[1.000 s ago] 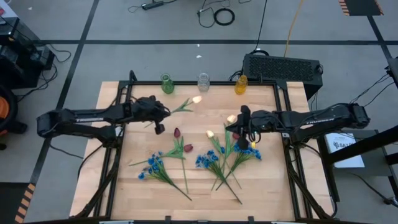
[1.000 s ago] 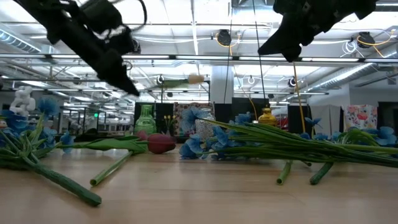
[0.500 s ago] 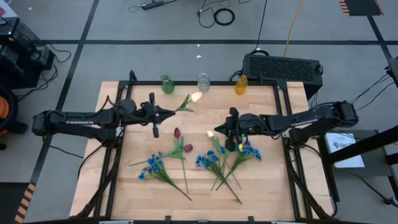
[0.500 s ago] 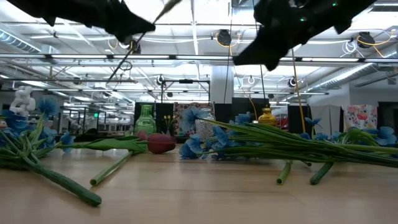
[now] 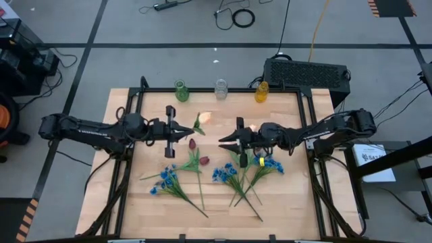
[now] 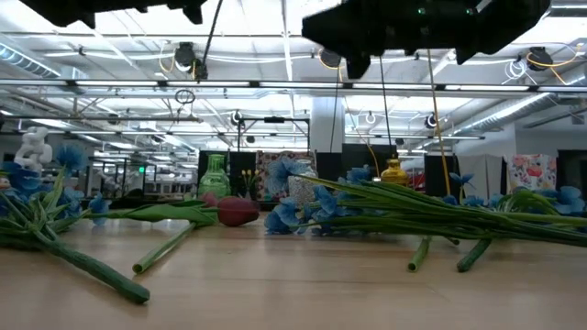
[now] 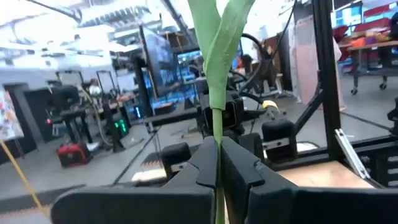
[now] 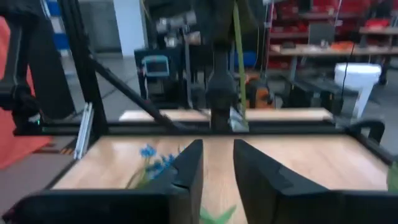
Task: Sort flowers into vase by color
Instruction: Put the left yellow tulip into the orange vase
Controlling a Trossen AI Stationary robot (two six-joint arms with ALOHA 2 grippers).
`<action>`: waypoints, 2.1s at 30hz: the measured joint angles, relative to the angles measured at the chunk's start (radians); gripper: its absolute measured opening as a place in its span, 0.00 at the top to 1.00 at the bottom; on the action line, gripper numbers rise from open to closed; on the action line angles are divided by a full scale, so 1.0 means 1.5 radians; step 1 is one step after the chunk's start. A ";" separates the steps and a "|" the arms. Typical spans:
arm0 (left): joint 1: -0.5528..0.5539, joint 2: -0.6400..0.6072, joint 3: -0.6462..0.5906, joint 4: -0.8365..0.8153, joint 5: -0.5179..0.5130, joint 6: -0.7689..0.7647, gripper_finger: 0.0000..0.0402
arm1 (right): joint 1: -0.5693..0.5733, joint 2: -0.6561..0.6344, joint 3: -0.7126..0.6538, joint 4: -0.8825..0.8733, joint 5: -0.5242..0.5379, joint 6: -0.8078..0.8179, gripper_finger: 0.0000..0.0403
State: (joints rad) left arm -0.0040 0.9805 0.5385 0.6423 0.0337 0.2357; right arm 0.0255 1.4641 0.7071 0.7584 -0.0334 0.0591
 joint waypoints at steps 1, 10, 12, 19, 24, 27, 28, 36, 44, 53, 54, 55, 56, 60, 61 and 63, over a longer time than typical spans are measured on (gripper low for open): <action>-0.003 0.014 0.000 0.021 0.000 0.007 0.98 | 0.000 0.000 0.000 0.013 0.000 -0.003 0.77; -0.008 0.149 0.000 0.195 0.016 0.039 0.98 | 0.000 0.000 0.000 0.134 0.000 -0.074 0.60; -0.008 0.175 0.000 0.223 0.018 0.049 0.98 | 0.000 0.000 0.000 0.162 0.000 -0.093 0.56; -0.008 0.261 0.060 0.228 0.023 0.056 0.98 | 0.000 0.000 0.008 0.160 0.000 -0.118 0.45; -0.008 0.304 0.090 0.226 0.028 0.039 0.98 | 0.000 0.000 0.008 0.157 -0.016 -0.120 0.42; -0.008 0.315 0.090 0.224 0.028 0.039 0.98 | 0.000 0.000 0.008 0.156 -0.016 -0.120 0.42; -0.008 0.315 0.090 0.224 0.028 0.039 0.98 | 0.000 0.000 0.008 0.156 -0.016 -0.120 0.42; -0.008 0.315 0.090 0.227 0.028 0.039 0.98 | 0.000 0.000 0.008 0.156 -0.016 -0.112 0.42; -0.008 0.315 0.090 0.226 0.028 0.038 0.98 | 0.000 0.000 0.008 0.156 -0.016 -0.103 0.42; -0.008 0.315 0.090 0.227 0.012 0.021 0.98 | 0.000 0.000 0.009 0.156 -0.016 -0.102 0.42; -0.008 0.315 0.090 0.228 0.012 0.021 0.98 | 0.000 0.000 0.009 0.156 -0.016 -0.102 0.42; -0.008 0.315 0.090 0.228 0.011 0.021 0.98 | 0.000 0.000 0.009 0.156 -0.016 -0.102 0.42; -0.008 0.315 0.090 0.229 0.010 0.021 0.98 | 0.000 0.000 0.009 0.156 -0.017 -0.102 0.42; -0.010 0.319 0.101 0.226 0.009 0.021 0.98 | 0.000 0.000 0.009 0.156 -0.017 -0.102 0.42; -0.010 0.327 0.108 0.228 0.009 0.021 0.98 | 0.000 0.000 0.009 0.156 -0.017 -0.102 0.42; -0.012 0.342 0.116 0.221 0.009 0.021 0.98 | 0.000 0.000 0.009 0.156 -0.017 -0.102 0.42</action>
State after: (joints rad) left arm -0.0218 1.4934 0.7122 0.9733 0.0467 0.2668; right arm 0.0253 1.4647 0.7200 0.9930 -0.0596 -0.0941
